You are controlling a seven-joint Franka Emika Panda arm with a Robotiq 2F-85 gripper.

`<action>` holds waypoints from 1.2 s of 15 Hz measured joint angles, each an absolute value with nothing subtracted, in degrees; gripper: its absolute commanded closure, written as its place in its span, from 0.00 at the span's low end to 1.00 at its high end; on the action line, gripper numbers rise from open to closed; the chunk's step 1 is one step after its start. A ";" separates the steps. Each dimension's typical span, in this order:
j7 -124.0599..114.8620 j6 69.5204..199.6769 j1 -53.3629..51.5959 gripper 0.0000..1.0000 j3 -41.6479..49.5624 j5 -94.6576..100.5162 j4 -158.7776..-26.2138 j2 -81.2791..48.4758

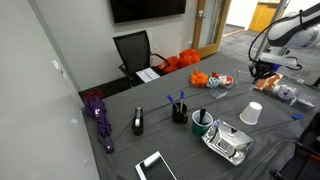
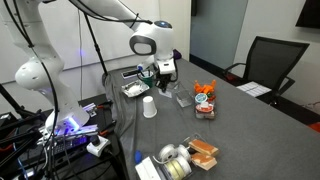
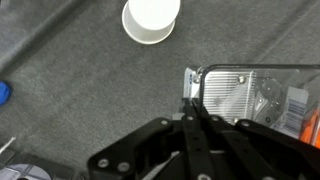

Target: Stack the trays together

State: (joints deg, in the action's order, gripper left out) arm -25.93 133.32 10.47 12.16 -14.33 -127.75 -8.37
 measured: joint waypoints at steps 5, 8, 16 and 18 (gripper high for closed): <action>-41.04 126.89 8.10 0.99 10.56 -19.59 -121.11 -8.88; -47.27 126.86 7.69 0.99 10.07 -22.18 -116.86 -11.64; -56.81 127.75 7.70 0.99 9.93 -23.27 -106.48 -24.54; -58.21 127.91 7.69 0.99 9.90 -23.27 -104.27 -27.56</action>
